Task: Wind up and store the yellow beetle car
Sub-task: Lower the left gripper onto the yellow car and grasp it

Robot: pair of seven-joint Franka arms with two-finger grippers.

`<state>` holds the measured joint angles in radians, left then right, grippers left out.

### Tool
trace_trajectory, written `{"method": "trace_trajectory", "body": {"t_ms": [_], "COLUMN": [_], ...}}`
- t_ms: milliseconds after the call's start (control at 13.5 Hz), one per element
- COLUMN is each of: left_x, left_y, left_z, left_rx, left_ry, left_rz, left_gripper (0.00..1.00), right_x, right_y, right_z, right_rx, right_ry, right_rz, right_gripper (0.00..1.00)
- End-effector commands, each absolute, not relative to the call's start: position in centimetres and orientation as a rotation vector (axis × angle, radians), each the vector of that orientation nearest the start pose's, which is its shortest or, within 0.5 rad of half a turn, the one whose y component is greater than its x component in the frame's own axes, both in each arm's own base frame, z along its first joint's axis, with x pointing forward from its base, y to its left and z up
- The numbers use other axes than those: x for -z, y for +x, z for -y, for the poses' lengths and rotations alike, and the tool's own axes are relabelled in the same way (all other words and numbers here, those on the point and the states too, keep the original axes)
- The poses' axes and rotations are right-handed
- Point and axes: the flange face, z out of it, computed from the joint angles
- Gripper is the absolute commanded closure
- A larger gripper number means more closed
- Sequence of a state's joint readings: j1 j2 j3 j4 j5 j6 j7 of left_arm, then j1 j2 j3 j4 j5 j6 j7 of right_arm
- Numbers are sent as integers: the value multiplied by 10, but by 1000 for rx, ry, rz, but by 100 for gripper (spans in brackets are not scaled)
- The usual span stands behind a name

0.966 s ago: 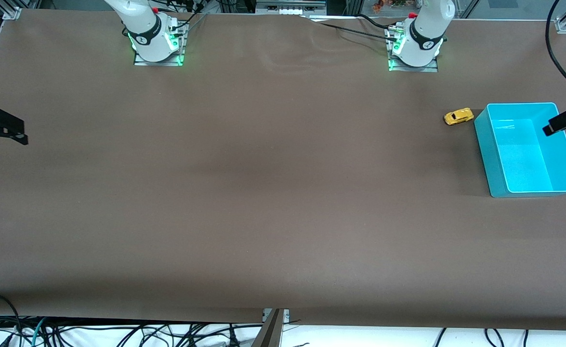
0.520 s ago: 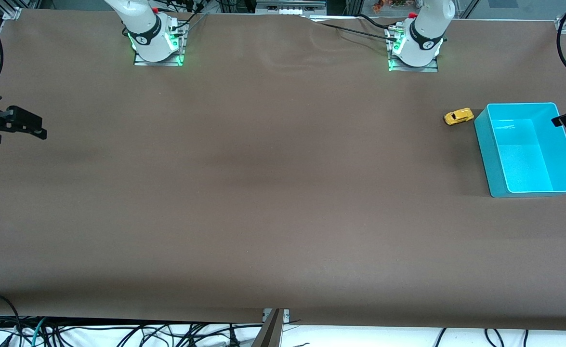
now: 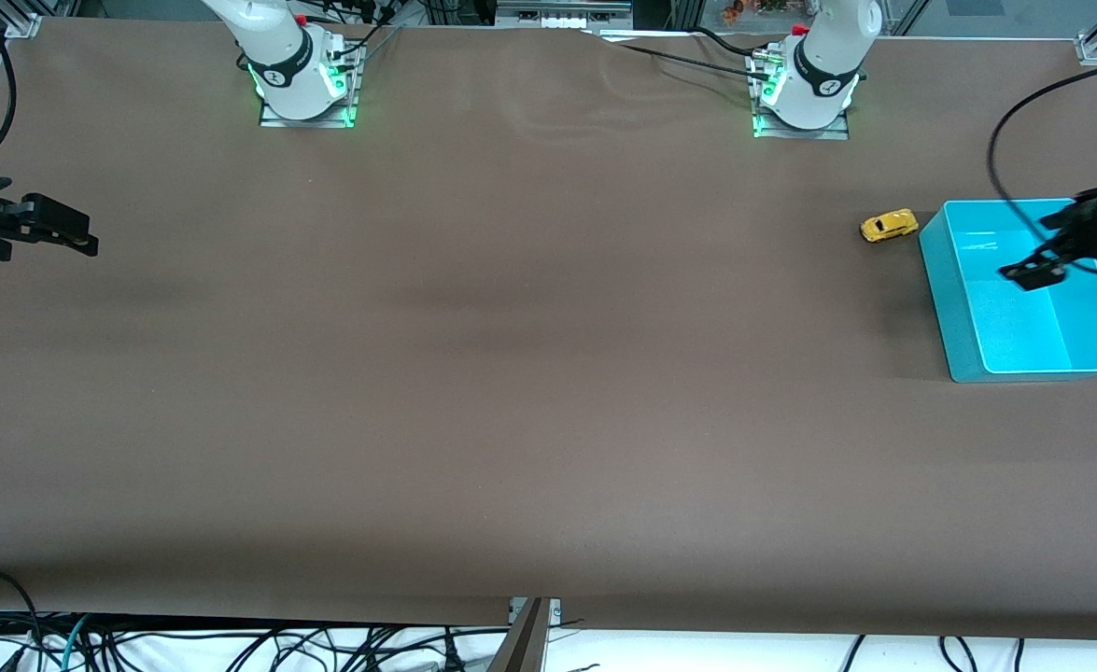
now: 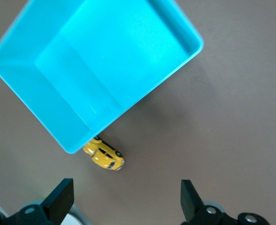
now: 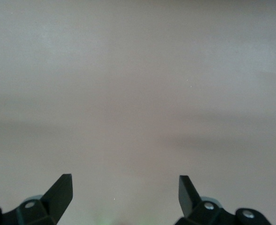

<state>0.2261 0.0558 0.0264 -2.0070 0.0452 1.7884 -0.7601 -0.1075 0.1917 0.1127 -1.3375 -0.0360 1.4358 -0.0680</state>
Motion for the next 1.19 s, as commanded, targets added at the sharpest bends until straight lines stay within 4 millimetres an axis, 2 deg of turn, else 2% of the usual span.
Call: {"method": "trace_trajectory", "body": {"t_ms": [0,149,297,446,595,669,892,1115], "left_x": [-366,-324,-272,-244,-228,-227,-230,-216], "left_y": [476,455,421,401,396,396,386,360], "left_z": [-112,-98,-77,-71,-70,-77,-120,-144], "left_rx": [-335,-302,-203,-116,-118,-104,-97,-90], "left_ry": [-2494,-2350,-2263,-2196,-2130,-2098,-1991,-1937], "left_rz": [1602,1750,1820,1881,1946,1984,2115,2192], "left_gripper": [0,0,0,0,0,0,0,0], "right_x": [-610,-611,-611,-611,-610,-610,-610,-609], "right_y": [594,594,594,594,595,595,594,594], "right_z": [15,16,15,15,12,11,11,11], "right_rx": [-172,-165,-165,-163,-163,-167,-170,-172], "right_ry": [-3137,-3139,-3139,-3139,-3140,-3138,-3140,-3139], "right_rz": [49,56,58,56,68,68,70,70], "right_gripper": [0,0,0,0,0,0,0,0]}}
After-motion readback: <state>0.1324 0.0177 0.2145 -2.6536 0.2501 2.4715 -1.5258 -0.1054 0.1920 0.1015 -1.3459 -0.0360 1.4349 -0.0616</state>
